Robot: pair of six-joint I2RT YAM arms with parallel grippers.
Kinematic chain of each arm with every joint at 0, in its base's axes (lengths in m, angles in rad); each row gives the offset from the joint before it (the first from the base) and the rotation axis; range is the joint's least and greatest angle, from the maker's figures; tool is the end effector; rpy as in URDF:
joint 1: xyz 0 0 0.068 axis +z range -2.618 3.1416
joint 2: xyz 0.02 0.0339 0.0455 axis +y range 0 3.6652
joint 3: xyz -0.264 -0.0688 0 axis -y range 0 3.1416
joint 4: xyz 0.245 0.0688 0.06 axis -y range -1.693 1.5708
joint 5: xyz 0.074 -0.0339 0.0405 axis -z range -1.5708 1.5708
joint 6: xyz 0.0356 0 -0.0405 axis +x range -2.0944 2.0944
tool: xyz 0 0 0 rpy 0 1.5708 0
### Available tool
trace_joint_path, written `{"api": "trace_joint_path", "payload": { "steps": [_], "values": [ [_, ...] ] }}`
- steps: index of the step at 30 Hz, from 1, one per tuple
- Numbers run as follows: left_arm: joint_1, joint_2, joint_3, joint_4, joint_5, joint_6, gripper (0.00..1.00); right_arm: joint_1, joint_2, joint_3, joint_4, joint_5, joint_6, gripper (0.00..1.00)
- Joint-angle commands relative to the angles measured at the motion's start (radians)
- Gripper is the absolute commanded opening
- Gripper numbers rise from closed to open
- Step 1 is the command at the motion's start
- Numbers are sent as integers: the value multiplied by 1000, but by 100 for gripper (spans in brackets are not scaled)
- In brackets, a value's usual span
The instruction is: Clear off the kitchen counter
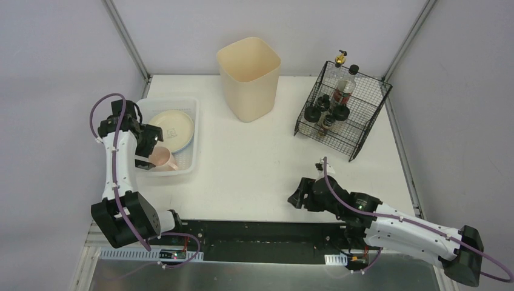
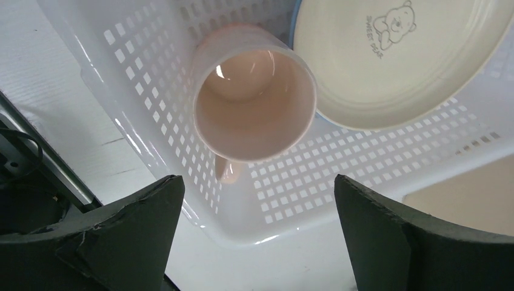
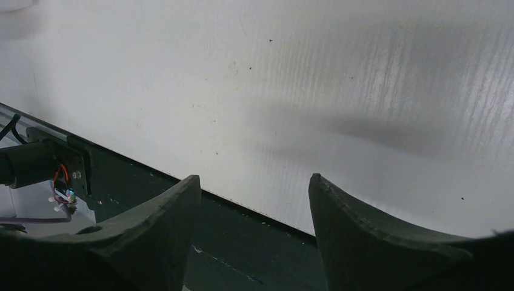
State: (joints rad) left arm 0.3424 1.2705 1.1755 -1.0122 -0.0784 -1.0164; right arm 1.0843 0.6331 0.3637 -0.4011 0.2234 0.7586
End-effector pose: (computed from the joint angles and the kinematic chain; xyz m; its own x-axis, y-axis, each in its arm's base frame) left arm 0.2256 0.0834 0.3042 -0.1309 -0.9465 -0.2950 -0.9099 0.2328 -0.3433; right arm 0.0745 0.1240 0.1948 -0.7480 0.0205 -0.6634 -0.3669 0.8201 0.4391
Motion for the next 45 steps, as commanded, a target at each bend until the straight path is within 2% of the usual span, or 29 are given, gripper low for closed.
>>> {"api": "trace_joint_path", "payload": {
  "steps": [1,6,12,18,28,30,33,39,45],
  "values": [
    [6,-29,52,-41,88,81,99,5,-12,60,-9,26,-11,69],
    [5,-45,74,-35,149,157,99,5,-21,90,-52,53,-25,70],
    [-16,-69,87,-6,247,257,99,5,-19,132,-88,80,-48,77],
    [-83,-124,66,69,364,345,99,5,0,202,-146,121,-75,82],
    [-303,-206,-20,258,502,374,99,4,28,315,-229,179,-87,92],
    [-353,-206,-41,307,557,378,99,5,41,345,-258,203,-82,98],
    [-468,-197,-68,372,589,389,99,5,73,394,-306,237,-87,99],
    [-713,-180,-121,431,509,407,99,4,112,481,-373,288,-102,99],
    [-836,-184,-189,460,444,405,99,4,151,524,-409,314,-91,99]
  ]
}}
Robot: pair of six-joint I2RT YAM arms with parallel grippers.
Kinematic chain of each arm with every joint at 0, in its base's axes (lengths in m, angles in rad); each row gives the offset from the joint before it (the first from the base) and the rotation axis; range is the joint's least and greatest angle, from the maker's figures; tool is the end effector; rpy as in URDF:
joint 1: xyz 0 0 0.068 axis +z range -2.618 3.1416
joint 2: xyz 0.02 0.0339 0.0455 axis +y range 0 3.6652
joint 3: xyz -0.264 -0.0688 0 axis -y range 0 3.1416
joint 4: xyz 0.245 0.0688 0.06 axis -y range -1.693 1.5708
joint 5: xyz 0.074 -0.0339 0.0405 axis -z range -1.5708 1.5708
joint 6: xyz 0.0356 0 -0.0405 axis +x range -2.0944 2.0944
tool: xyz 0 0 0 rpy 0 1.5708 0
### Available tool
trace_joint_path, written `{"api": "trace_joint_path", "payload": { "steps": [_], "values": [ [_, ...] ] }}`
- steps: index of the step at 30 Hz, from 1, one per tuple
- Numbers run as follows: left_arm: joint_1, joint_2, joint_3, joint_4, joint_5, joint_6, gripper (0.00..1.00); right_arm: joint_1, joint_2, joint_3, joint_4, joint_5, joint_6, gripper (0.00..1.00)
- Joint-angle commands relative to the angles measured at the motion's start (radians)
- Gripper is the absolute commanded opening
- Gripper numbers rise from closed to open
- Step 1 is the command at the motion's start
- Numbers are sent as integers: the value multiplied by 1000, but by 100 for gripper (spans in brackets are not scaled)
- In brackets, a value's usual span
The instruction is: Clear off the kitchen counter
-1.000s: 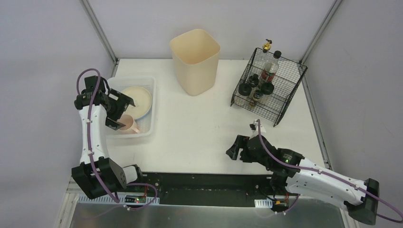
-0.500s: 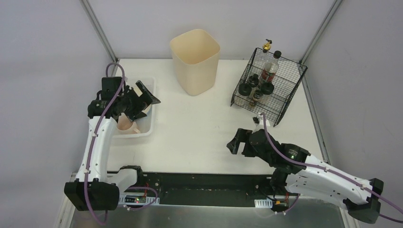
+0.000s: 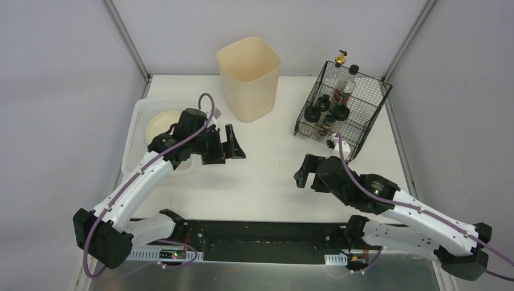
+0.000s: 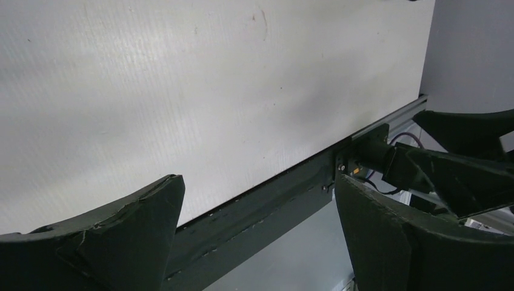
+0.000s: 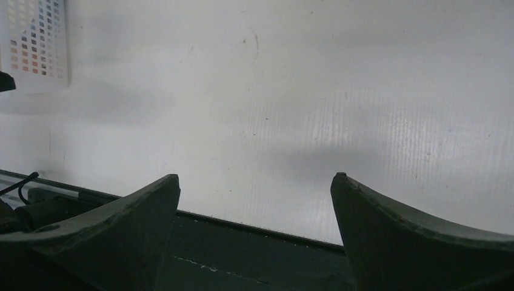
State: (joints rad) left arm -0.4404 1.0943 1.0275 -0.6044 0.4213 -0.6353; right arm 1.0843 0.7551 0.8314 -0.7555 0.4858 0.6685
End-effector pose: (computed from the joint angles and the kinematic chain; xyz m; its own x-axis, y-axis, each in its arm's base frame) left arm 0.2025 -0.1115 0.3254 -0.8556 -0.1954 -0.4794 0.2124 0.7119 -0.6694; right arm 0.0846 0.1244 0.3067 -0.6097 0.0195 -0.7924 -0.2981 0.9206 0.2521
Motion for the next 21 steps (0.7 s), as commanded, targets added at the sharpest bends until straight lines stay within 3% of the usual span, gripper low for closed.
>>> {"api": "trace_joint_path", "payload": {
  "steps": [1,9,21],
  "values": [
    [-69,-11,-56,60,-63,18,99,5,40,65,-65,57,5,99],
    [-179,-64,-185,151,-74,-8,99,4,105,120,-81,70,22,99],
    [-204,-150,-230,167,-73,13,99,4,129,143,-108,120,21,99]
  ]
}}
